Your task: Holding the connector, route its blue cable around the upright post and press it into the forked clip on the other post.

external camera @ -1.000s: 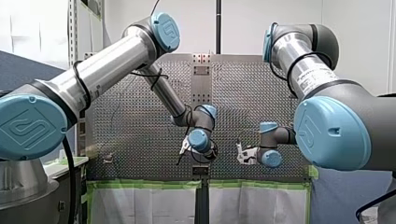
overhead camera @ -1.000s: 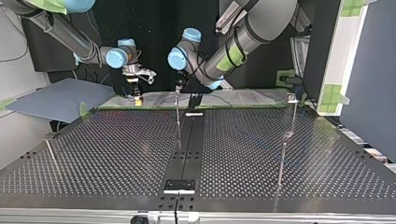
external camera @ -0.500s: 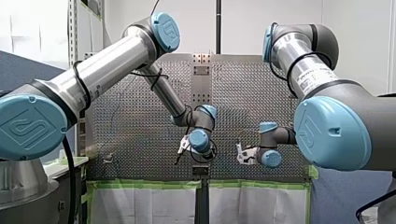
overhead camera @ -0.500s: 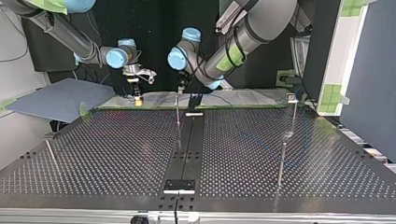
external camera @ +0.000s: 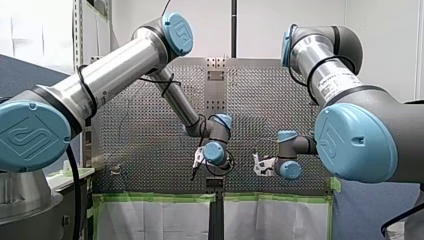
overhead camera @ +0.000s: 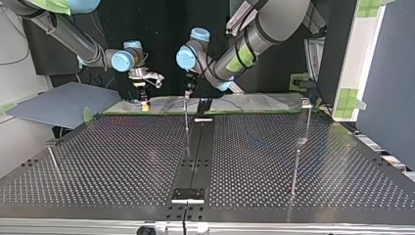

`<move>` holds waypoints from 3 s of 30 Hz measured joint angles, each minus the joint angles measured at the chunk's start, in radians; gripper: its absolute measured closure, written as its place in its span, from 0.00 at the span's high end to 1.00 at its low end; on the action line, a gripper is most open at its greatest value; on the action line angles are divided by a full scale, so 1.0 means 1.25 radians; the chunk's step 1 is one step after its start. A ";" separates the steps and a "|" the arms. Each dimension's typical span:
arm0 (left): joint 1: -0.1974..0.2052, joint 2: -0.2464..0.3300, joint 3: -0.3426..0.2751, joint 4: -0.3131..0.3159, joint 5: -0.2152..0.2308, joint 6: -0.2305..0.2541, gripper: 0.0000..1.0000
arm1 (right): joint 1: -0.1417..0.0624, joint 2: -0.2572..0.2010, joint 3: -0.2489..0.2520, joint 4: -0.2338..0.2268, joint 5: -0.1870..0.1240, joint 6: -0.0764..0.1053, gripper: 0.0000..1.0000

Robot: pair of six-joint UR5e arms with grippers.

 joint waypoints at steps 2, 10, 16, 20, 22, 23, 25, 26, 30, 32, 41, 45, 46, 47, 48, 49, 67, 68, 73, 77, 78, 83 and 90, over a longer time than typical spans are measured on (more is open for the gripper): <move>0.001 0.000 -0.011 0.017 0.000 -0.009 1.00 | 0.000 0.000 0.000 0.000 0.000 0.000 0.07; 0.006 -0.001 -0.053 0.080 0.001 -0.020 1.00 | 0.000 0.000 0.000 0.000 0.000 0.000 0.07; 0.007 -0.002 -0.057 0.126 0.002 -0.017 1.00 | 0.001 0.000 0.000 0.000 0.000 -0.001 0.07; 0.006 -0.002 -0.057 0.148 0.003 -0.016 1.00 | 0.001 0.000 0.000 -0.001 0.000 0.000 0.07; 0.006 -0.002 -0.057 0.152 0.003 -0.016 1.00 | 0.001 0.000 0.000 -0.001 0.000 0.000 0.07; 0.006 -0.002 -0.057 0.153 0.003 -0.016 1.00 | 0.001 0.000 0.000 -0.001 0.000 0.000 0.07; 0.006 -0.002 -0.057 0.153 0.002 -0.016 1.00 | 0.001 0.000 0.000 -0.001 0.000 0.000 0.07; 0.006 -0.002 -0.057 0.153 0.002 -0.016 1.00 | 0.001 0.000 0.000 -0.001 0.000 0.000 0.07; 0.006 -0.002 -0.057 0.152 0.003 -0.015 1.00 | 0.001 0.000 0.000 0.000 0.000 -0.001 0.07; 0.007 -0.001 -0.057 0.152 0.003 -0.015 1.00 | 0.001 0.000 0.000 0.000 0.000 -0.001 0.07; 0.008 -0.001 -0.057 0.141 0.001 -0.014 1.00 | 0.001 0.000 0.000 0.000 0.000 -0.001 0.07; 0.010 -0.001 -0.057 0.116 -0.010 -0.006 1.00 | 0.002 0.000 0.000 0.000 0.000 -0.001 0.07; 0.010 -0.001 -0.057 0.109 -0.013 -0.002 1.00 | 0.002 0.000 0.000 0.000 0.000 -0.001 0.07; 0.010 0.000 -0.057 0.103 -0.015 0.002 1.00 | 0.002 0.000 0.000 0.000 0.000 -0.001 0.07; 0.009 0.001 -0.058 0.097 -0.016 0.006 1.00 | 0.002 0.000 0.000 0.000 0.000 -0.001 0.07; 0.008 0.005 -0.059 0.088 -0.017 0.012 1.00 | 0.002 0.000 0.000 0.000 0.000 -0.001 0.07; 0.007 0.129 -0.179 0.132 -0.022 -0.001 1.00 | 0.000 0.000 0.000 0.003 0.001 0.003 0.07; 0.006 0.135 -0.185 0.132 -0.023 -0.007 1.00 | 0.000 0.000 0.000 0.004 0.001 0.003 0.07; 0.007 0.173 -0.224 0.111 -0.026 -0.042 1.00 | -0.001 0.000 0.000 0.011 0.002 0.004 0.07; 0.004 0.204 -0.254 0.083 -0.026 -0.048 1.00 | 0.000 0.000 0.000 0.011 0.001 0.004 0.07; 0.003 0.211 -0.261 0.076 -0.026 -0.045 1.00 | 0.000 0.000 0.000 0.011 0.001 0.004 0.07; -0.001 0.251 -0.301 0.053 -0.021 -0.013 1.00 | 0.001 0.000 0.000 0.010 0.001 0.006 0.07; -0.005 0.302 -0.353 0.067 0.014 -0.001 1.00 | 0.002 0.000 0.000 0.009 0.001 0.006 0.07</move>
